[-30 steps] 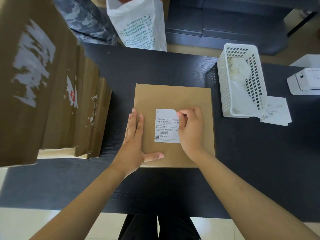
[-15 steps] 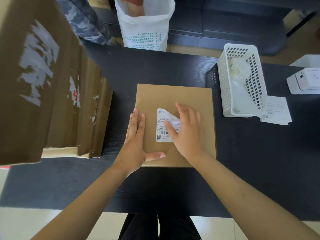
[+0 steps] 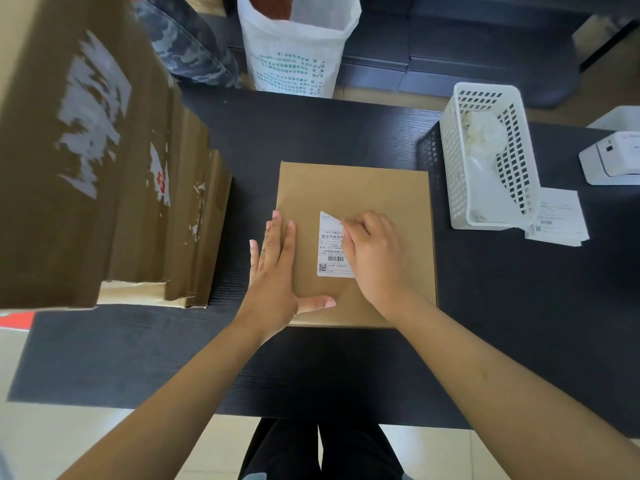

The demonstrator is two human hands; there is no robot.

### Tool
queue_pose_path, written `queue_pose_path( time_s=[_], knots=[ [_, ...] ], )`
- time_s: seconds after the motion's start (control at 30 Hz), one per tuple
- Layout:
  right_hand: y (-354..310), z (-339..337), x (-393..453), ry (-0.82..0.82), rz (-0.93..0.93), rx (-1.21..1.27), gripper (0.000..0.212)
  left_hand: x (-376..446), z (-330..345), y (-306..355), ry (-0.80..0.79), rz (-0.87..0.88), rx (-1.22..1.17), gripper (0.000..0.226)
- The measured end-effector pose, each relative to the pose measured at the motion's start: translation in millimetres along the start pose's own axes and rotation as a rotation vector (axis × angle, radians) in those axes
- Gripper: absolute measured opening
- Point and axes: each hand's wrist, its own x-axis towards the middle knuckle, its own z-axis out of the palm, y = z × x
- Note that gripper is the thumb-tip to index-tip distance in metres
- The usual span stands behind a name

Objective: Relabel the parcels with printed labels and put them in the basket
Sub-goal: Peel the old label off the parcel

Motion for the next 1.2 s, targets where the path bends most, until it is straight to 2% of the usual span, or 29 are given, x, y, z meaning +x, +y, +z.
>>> queue_pose_path(
  time_s=[0.13,0.2,0.23,0.3,0.37,0.43,0.57,0.73,0.87,1.0,1.1,1.2],
  knots=[
    [-18.0,-7.9,-7.7,0.104,-0.115,0.032,0.012,3.2,0.7,8.2,0.034,-0.045,0.039,0.134],
    [-17.6,-11.8,-9.0,0.09,-0.145,0.026,0.007,6.0,1.9,11.6,0.047,-0.06,0.0,0.134],
    [-12.1,-13.6,-7.2,0.043,-0.118,0.028,0.007,6.5,2.8,12.4,0.051,-0.059,-0.02,0.134],
    [1.1,-17.1,-1.2,-0.156,-0.034,-0.032,0.036,7.0,4.1,11.8,0.055,-0.038,-0.061,0.133],
    [13.5,-16.3,3.8,-0.331,-0.021,-0.103,0.05,7.3,4.5,8.5,0.046,-0.031,-0.096,0.133],
    [16.9,-12.1,8.7,-0.338,-0.05,-0.134,0.044,6.9,4.6,7.8,0.035,-0.025,-0.116,0.133],
    [23.6,-4.9,21.9,-0.209,-0.107,-0.24,0.014,7.0,3.6,8.0,0.011,-0.032,-0.145,0.132],
    [26.0,0.1,35.8,-0.238,-0.156,-0.192,0.016,7.4,2.7,7.2,-0.001,-0.032,-0.148,0.131],
    [23.5,1.3,39.5,-0.34,0.063,0.03,0.023,6.8,2.7,6.3,-0.01,-0.031,-0.133,0.131],
    [22.7,1.5,44.3,-0.357,0.172,0.07,0.019,9.0,2.1,4.8,-0.01,-0.038,-0.098,0.134],
    [21.6,0.9,39.5,-0.416,0.042,0.007,0.018,13.3,0.1,5.7,0.006,-0.038,-0.009,0.135],
    [19.7,-7.0,29.1,-0.403,-0.043,-0.012,0.015,14.4,-0.4,7.8,0.011,-0.043,0.031,0.135]
  ],
)
